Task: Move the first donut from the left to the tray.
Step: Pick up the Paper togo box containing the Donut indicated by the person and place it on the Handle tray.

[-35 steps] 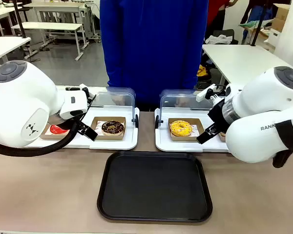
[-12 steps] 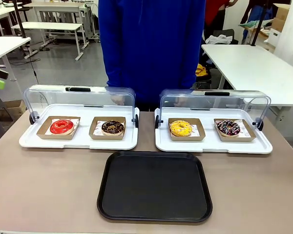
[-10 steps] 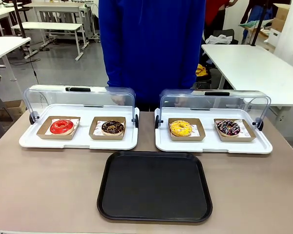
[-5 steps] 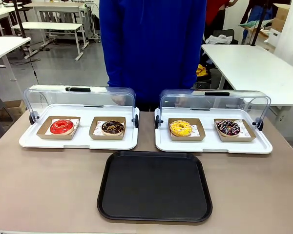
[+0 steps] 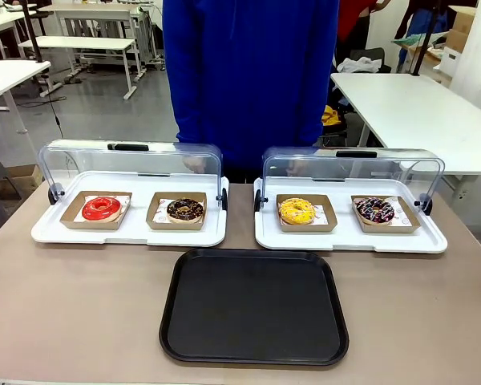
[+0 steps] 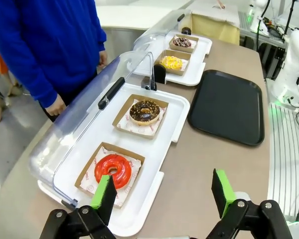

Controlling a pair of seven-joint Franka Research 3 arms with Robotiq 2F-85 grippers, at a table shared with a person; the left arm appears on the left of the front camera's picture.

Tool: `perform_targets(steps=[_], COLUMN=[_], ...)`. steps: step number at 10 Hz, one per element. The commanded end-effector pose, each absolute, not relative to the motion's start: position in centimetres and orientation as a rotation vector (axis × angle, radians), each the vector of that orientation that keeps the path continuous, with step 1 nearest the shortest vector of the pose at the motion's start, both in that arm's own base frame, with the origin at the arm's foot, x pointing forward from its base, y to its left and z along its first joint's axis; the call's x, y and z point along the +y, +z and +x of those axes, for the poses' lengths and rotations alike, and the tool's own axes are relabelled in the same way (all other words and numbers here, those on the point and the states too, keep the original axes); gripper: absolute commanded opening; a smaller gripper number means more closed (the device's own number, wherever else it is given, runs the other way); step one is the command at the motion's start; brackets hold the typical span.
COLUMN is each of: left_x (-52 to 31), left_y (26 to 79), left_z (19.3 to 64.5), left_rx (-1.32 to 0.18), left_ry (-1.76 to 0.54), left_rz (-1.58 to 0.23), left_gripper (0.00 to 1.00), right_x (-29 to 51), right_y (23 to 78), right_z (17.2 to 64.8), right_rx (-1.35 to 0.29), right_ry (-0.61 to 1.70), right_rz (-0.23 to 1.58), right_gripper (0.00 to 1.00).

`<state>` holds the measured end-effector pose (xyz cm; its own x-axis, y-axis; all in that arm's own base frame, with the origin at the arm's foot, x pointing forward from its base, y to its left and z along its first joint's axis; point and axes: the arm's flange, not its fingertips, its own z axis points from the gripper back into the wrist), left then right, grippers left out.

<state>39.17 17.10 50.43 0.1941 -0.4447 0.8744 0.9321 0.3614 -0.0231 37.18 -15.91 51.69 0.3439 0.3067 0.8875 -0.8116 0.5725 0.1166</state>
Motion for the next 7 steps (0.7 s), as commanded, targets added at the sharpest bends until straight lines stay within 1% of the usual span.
perform_targets(steps=[1, 7], left_x=[17.19, 17.19], left_y=[50.49, 50.49], left_z=[39.25, 39.25], left_rx=[-0.942, -0.942], left_ry=[-1.083, -1.083], left_rz=[-0.664, -0.664], left_gripper=[1.0, 1.0], right_x=[-16.0, -16.0], right_y=[51.66, 51.66], right_z=[37.6, 37.6], right_rx=[-1.001, -1.001], right_ry=[0.81, 0.81], right_rz=[0.624, 0.624], right_gripper=[1.0, 1.0])
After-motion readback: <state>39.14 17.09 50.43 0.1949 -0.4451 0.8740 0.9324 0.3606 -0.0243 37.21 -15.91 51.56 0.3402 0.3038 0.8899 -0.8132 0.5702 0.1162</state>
